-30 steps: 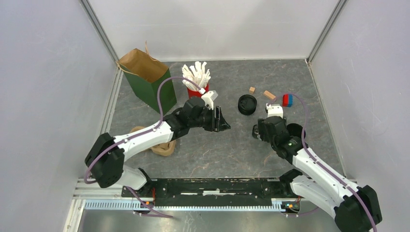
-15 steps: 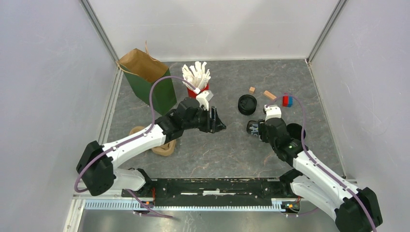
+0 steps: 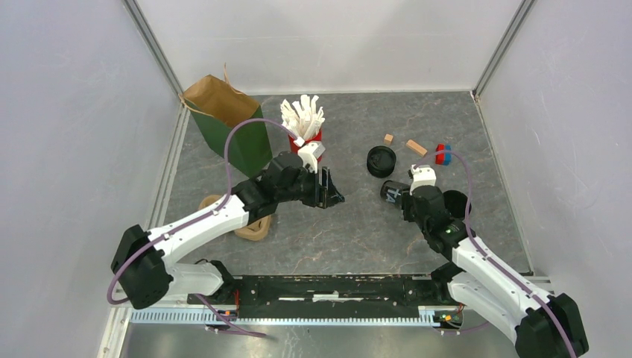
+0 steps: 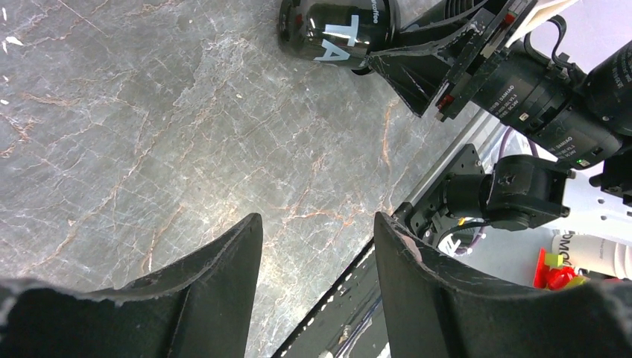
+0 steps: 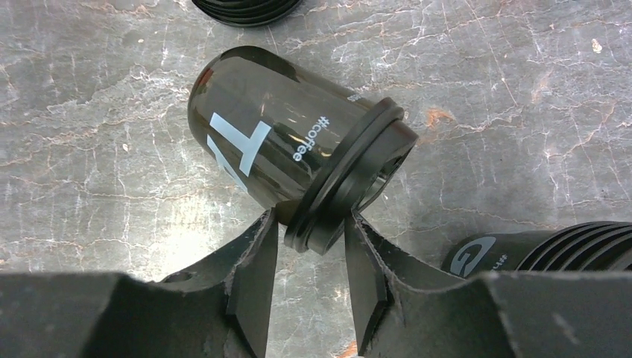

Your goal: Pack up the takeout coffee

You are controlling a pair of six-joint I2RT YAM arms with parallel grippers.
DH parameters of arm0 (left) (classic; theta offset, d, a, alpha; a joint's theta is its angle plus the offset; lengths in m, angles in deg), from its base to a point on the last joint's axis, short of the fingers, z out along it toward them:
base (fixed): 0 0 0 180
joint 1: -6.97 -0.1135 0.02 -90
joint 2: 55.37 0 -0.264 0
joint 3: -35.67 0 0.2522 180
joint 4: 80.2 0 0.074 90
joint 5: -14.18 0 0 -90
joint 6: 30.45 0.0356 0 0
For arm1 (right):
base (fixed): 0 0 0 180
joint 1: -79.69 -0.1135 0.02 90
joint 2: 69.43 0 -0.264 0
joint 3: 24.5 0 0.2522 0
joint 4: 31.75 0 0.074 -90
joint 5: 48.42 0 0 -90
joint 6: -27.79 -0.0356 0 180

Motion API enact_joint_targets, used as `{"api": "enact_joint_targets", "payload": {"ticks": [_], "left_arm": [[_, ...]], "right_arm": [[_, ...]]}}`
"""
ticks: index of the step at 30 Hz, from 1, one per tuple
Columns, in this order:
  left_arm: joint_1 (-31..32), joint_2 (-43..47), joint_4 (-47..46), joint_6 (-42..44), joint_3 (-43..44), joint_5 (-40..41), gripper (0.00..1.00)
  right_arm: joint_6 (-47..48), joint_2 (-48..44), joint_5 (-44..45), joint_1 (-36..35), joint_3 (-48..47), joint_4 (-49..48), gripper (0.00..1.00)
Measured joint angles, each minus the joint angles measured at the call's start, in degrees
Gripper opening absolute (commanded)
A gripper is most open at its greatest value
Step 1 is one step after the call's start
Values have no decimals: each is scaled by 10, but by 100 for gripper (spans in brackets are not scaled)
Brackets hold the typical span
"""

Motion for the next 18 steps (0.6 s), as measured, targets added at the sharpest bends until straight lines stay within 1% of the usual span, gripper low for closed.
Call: {"api": "enact_joint_targets", "payload": {"ticks": [6, 11, 14, 18], "left_arm": [[0, 16, 11, 11, 0, 1, 65], [0, 23, 17, 15, 0, 2, 67], [0, 33, 27, 21, 0, 3, 67], [0, 52, 42, 29, 0, 9, 68]], "right_arm": [[10, -9, -3, 1, 4, -9, 35], [25, -8, -3, 1, -2, 4, 33], [33, -1, -3, 1, -24, 28, 34], [52, 20, -1, 1, -81, 71, 34]]}}
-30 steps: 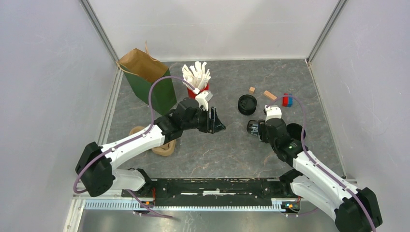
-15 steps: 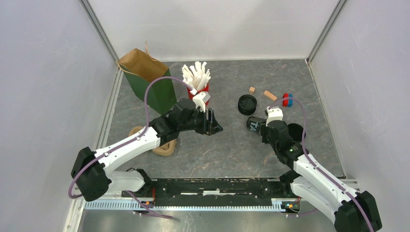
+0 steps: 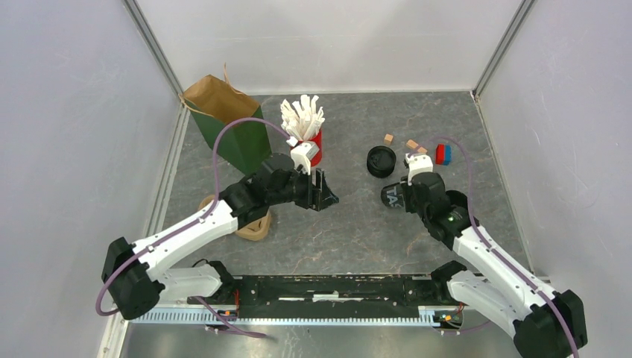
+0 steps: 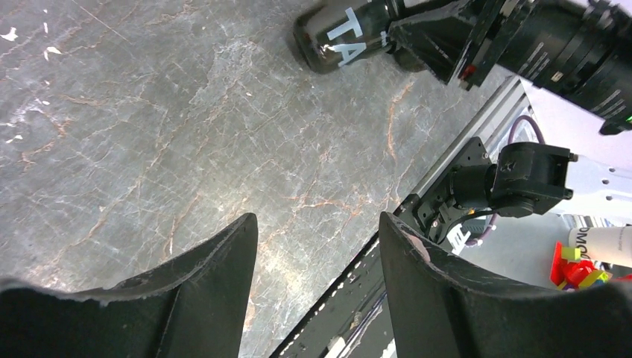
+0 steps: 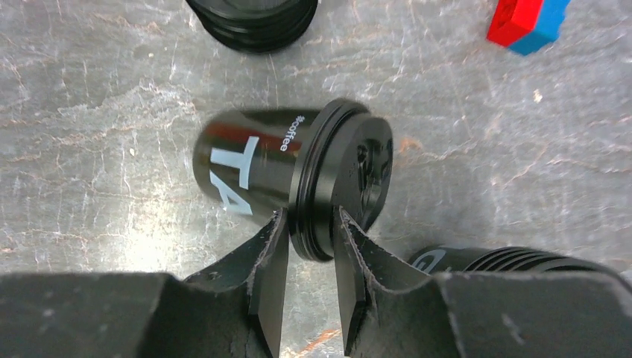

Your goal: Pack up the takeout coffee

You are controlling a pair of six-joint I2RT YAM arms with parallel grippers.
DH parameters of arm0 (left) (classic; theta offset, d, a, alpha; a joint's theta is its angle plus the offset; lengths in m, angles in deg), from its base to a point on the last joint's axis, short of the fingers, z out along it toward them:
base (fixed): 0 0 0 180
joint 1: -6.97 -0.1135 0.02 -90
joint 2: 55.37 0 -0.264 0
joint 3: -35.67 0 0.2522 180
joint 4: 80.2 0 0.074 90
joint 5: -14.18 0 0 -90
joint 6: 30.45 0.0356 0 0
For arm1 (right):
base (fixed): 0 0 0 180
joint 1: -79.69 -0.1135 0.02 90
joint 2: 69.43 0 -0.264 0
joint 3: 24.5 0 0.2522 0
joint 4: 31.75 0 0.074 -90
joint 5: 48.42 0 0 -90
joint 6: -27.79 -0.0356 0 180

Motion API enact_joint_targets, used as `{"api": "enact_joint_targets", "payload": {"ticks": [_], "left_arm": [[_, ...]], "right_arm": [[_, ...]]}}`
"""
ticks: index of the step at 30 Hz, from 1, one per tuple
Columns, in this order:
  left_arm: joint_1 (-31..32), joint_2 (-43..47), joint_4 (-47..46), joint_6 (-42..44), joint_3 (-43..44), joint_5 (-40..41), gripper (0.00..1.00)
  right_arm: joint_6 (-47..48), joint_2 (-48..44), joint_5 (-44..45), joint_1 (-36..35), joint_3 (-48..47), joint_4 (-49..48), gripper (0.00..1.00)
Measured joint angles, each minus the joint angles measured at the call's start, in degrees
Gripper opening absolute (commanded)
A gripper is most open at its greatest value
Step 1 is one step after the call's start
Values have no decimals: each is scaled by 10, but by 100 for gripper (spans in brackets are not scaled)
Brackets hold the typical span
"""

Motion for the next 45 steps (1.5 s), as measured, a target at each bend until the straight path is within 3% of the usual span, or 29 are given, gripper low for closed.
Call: {"api": "enact_joint_targets", "payload": {"ticks": [9, 17, 23, 31, 36, 45], "left_arm": [[0, 66, 42, 26, -3, 28, 71], [0, 136, 82, 49, -15, 55, 74], [0, 151, 102, 61, -15, 56, 75], [0, 160, 106, 66, -30, 56, 75], [0, 166, 106, 66, -37, 55, 75], [0, 169, 106, 67, -39, 56, 76]], "right_arm": [[66, 68, 37, -8, -133, 110, 33], [57, 96, 42, -17, -169, 142, 55], [31, 106, -14, 45, -167, 148, 64], [27, 151, -159, 167, -158, 139, 62], [26, 161, -209, 188, -144, 132, 62], [31, 160, -254, 217, -120, 128, 52]]}}
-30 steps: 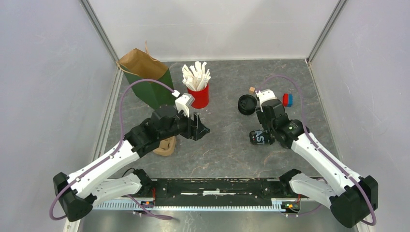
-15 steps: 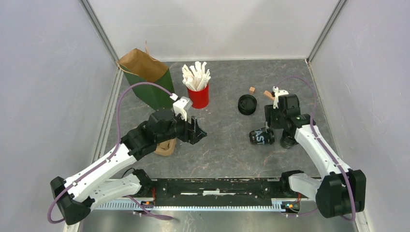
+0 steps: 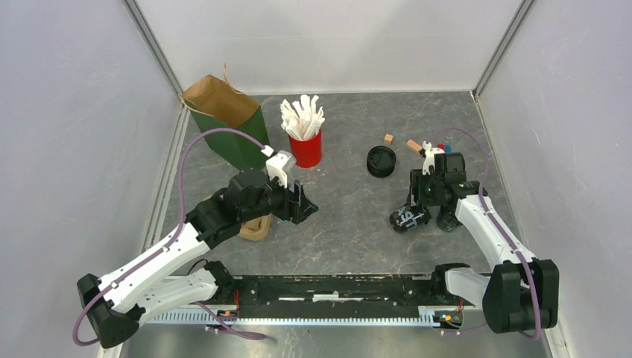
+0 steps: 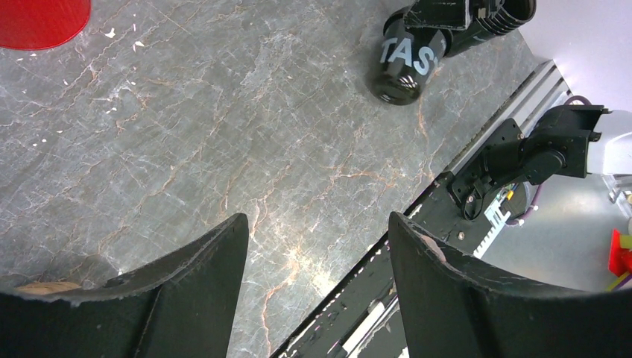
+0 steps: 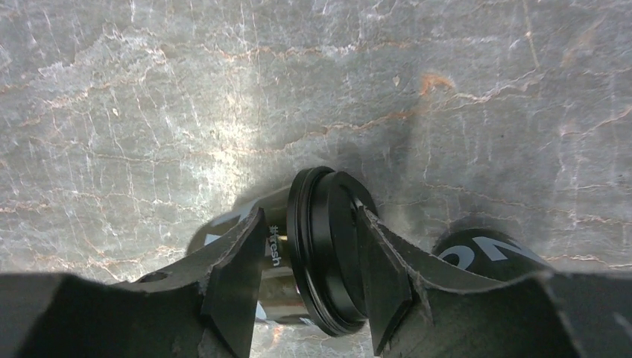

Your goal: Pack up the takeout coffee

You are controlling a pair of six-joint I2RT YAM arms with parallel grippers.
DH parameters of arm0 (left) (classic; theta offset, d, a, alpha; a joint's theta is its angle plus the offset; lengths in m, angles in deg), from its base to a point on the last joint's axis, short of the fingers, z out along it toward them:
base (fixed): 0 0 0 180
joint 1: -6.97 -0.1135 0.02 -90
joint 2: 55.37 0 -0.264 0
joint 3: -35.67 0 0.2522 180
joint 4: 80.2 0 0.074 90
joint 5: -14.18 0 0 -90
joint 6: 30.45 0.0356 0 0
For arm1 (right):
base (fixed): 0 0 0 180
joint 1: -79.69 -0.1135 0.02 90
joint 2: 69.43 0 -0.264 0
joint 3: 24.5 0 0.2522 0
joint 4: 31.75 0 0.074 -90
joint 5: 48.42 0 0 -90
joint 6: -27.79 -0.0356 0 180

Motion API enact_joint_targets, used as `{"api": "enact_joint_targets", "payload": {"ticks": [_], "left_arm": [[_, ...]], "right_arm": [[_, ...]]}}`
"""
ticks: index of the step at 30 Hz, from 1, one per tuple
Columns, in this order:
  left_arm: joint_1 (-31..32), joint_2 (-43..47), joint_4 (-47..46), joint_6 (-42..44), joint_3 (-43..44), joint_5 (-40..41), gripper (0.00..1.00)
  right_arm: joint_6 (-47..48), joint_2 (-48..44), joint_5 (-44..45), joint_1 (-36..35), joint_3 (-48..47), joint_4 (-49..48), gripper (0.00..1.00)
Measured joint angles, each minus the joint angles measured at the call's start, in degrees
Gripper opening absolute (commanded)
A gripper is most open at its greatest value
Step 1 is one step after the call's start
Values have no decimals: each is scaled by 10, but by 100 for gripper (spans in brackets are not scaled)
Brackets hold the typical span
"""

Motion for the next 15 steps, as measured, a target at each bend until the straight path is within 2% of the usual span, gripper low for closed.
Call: {"api": "enact_joint_targets", "payload": {"ticks": [10, 15], "left_arm": [[0, 0, 0, 0, 0, 3, 76], [0, 0, 0, 2, 0, 9, 76]], "right_arm": [[9, -10, -24, 4, 20, 1, 32], [10, -37, -34, 4, 21, 1, 28]]}}
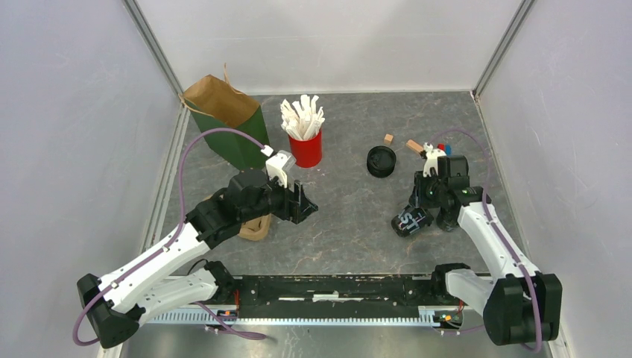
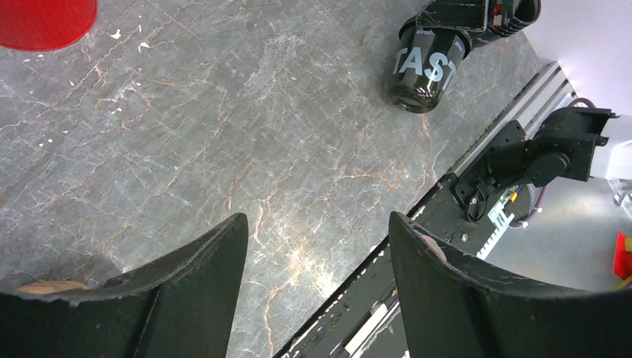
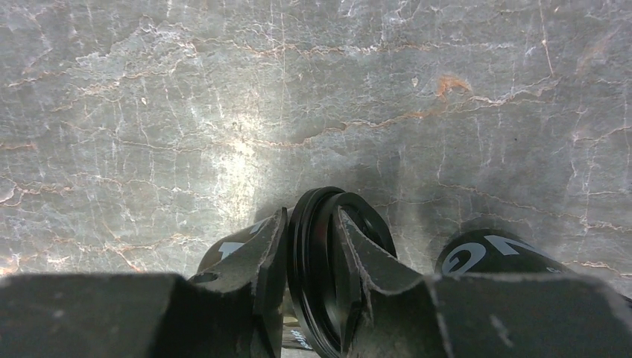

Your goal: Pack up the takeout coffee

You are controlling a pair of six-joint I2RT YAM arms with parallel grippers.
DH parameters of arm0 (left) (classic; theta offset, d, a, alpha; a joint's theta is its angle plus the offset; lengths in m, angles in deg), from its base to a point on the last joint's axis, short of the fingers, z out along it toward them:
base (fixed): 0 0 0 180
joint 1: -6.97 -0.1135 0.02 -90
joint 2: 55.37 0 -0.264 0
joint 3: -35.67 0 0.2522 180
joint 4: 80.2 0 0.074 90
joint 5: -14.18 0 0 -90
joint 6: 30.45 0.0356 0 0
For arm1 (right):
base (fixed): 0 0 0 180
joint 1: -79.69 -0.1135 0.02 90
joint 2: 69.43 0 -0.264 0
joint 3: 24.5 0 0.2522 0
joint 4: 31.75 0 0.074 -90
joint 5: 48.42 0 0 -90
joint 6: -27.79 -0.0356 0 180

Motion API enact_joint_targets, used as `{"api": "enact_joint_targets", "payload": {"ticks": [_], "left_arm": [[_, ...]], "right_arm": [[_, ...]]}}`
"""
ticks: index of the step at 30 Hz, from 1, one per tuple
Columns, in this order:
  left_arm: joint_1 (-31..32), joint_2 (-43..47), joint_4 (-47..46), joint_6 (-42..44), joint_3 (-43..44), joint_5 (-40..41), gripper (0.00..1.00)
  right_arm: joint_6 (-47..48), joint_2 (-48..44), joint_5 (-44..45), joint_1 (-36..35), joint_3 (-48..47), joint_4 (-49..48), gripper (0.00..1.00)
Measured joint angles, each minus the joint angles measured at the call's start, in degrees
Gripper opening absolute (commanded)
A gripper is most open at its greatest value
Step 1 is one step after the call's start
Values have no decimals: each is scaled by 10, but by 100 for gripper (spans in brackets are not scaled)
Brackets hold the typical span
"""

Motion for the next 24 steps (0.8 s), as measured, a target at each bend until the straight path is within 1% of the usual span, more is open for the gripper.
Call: {"api": "enact_joint_targets", "payload": {"ticks": [4, 8, 13, 16, 24], "left_arm": [[0, 0, 4, 4, 0, 3, 77], [0, 7, 25, 6, 2, 10, 77], [0, 33, 58, 30, 12, 36, 78], [0, 59, 73, 45, 16, 55, 79], [0, 116, 96, 59, 16, 84, 79]], "right_arm": [[2, -18, -4, -1, 1, -3, 27], [8, -22, 24, -31, -2, -15, 28], [38, -22, 118, -136, -33, -51, 27], [66, -22, 188, -196, -43, -105, 27], [140, 9, 389, -304, -35, -217, 26]]}}
